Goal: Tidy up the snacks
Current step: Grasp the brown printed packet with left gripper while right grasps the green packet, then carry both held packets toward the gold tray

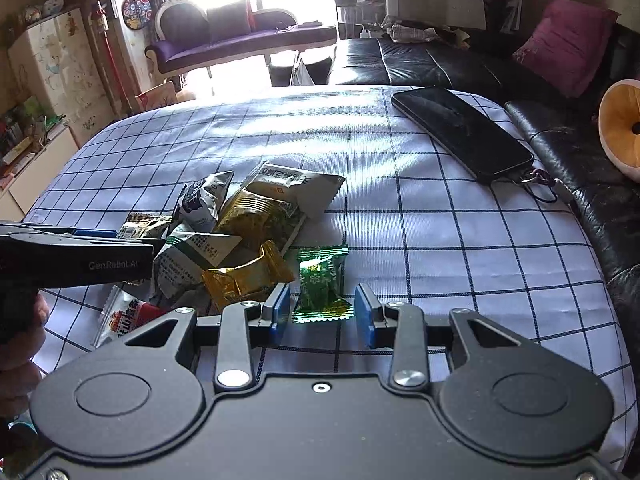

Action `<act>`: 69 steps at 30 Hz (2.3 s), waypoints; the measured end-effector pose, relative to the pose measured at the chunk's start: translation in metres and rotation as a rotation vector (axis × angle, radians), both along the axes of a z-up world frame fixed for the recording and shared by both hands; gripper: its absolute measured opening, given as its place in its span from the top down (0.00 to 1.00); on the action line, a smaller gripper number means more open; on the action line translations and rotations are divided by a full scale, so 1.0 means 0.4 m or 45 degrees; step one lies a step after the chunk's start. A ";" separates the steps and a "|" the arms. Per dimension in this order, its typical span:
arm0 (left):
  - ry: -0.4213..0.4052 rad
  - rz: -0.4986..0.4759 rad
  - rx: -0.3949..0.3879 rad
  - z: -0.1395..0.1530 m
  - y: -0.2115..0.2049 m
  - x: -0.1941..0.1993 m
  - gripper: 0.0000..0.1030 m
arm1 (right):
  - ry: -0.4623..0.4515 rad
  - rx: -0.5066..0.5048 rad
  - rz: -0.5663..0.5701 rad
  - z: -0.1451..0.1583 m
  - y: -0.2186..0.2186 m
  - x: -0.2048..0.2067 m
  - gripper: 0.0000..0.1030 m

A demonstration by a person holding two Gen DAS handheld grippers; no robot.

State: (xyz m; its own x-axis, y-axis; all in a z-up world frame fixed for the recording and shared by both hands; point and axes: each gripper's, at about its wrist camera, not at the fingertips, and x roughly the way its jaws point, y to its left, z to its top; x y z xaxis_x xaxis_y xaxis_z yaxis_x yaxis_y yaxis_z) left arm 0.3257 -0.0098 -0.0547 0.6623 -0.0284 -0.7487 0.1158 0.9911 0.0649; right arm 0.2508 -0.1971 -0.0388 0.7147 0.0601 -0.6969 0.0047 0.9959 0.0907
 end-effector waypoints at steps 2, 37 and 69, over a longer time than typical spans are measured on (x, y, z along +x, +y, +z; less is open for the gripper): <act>-0.012 -0.002 0.009 -0.003 -0.004 -0.004 0.46 | -0.012 -0.006 -0.005 -0.002 0.003 -0.001 0.55; -0.016 0.016 -0.014 0.093 0.006 -0.086 0.67 | -0.088 0.007 -0.068 0.087 -0.019 -0.101 0.64; -0.070 -0.182 -0.003 0.234 -0.016 -0.612 0.67 | -0.084 0.140 -0.025 0.160 -0.018 -0.434 0.64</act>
State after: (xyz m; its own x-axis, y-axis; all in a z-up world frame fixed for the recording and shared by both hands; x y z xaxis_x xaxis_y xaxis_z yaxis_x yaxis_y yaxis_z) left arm 0.0811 -0.0160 0.0388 0.6913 -0.1272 -0.7113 0.2523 0.9649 0.0725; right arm 0.0772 -0.2044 0.0253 0.7607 0.1189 -0.6381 0.0144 0.9797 0.1998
